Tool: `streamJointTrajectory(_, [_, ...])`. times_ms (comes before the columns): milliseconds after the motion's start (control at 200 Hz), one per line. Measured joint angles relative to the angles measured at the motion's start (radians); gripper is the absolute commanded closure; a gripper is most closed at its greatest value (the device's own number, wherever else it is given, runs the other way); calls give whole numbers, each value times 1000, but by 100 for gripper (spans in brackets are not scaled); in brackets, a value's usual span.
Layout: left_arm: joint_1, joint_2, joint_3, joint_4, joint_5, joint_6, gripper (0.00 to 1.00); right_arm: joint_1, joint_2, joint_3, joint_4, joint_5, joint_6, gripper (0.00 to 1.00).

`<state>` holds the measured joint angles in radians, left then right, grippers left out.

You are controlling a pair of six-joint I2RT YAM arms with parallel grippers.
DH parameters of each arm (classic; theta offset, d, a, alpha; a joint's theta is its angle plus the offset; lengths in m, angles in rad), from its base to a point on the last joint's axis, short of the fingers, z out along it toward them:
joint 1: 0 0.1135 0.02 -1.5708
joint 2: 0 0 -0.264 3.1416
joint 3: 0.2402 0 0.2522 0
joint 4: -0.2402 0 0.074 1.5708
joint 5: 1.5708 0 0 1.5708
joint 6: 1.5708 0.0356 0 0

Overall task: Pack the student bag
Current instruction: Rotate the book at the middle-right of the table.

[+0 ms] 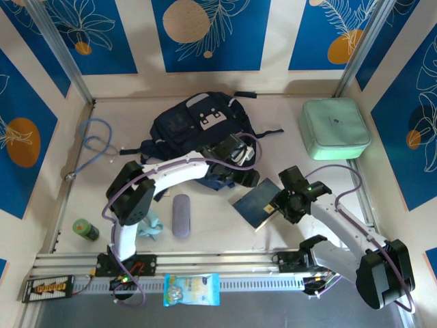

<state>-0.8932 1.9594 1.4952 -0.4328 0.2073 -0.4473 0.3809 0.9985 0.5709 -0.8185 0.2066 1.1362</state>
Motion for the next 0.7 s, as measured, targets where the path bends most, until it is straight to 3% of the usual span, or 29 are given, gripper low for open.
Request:
streamJointTrajectory(320, [-40, 115, 98, -40, -60, 8, 33, -79, 127, -24, 109, -50, -45, 72])
streamJointTrajectory(700, [-89, 172, 164, -100, -112, 32, 45, -179, 240, 2, 186, -86, -139, 73])
